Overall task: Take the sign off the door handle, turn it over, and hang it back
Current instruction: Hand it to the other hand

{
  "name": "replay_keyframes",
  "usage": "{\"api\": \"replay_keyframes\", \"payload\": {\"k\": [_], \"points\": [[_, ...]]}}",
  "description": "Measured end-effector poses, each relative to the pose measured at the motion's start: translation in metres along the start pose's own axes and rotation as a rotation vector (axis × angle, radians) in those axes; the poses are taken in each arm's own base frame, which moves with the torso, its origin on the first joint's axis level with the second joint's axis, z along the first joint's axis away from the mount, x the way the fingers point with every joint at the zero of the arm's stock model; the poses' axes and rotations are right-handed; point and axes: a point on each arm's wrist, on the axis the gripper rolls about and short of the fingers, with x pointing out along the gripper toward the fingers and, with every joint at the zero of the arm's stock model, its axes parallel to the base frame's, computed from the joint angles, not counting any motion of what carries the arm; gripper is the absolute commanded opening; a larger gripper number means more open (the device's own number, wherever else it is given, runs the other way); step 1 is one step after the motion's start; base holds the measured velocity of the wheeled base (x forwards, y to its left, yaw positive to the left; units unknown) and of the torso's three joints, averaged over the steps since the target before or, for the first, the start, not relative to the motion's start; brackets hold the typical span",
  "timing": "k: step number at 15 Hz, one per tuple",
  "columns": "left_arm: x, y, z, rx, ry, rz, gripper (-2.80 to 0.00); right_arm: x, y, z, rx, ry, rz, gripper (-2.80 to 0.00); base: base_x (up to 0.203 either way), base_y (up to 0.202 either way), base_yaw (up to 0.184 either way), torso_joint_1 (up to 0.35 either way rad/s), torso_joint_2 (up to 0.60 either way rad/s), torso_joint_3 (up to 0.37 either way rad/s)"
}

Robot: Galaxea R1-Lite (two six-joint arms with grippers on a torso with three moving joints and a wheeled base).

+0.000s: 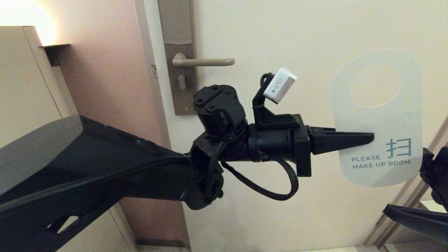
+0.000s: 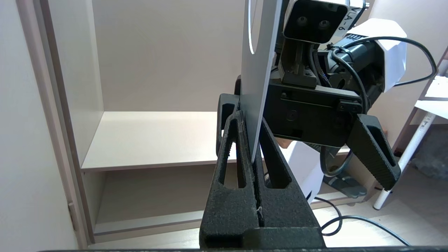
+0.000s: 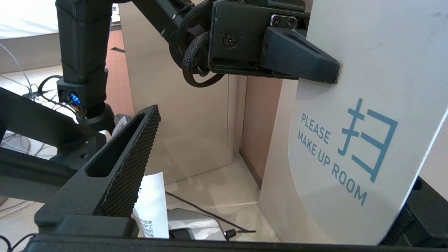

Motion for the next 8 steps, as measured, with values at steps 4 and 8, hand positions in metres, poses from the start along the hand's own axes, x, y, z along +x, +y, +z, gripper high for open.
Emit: {"api": "replay_keyframes", "payload": {"k": [4,8], "points": [[-0.0001,0.0002,-0.0005,-0.001,0.001,0.001,-2.80,0.0003,-0.0004,-0.0008,0.003,0.003,0.000,-2.80,0.000,0.000,0.000,0.000,0.00,0.000],[-0.0002,-0.0013,0.0010,0.023,-0.016,-0.011,-2.80,-0.0001,0.0000,-0.0010,0.003,0.002,-0.002,-2.80,0.000,0.000,0.000,0.000,0.00,0.000]]}}
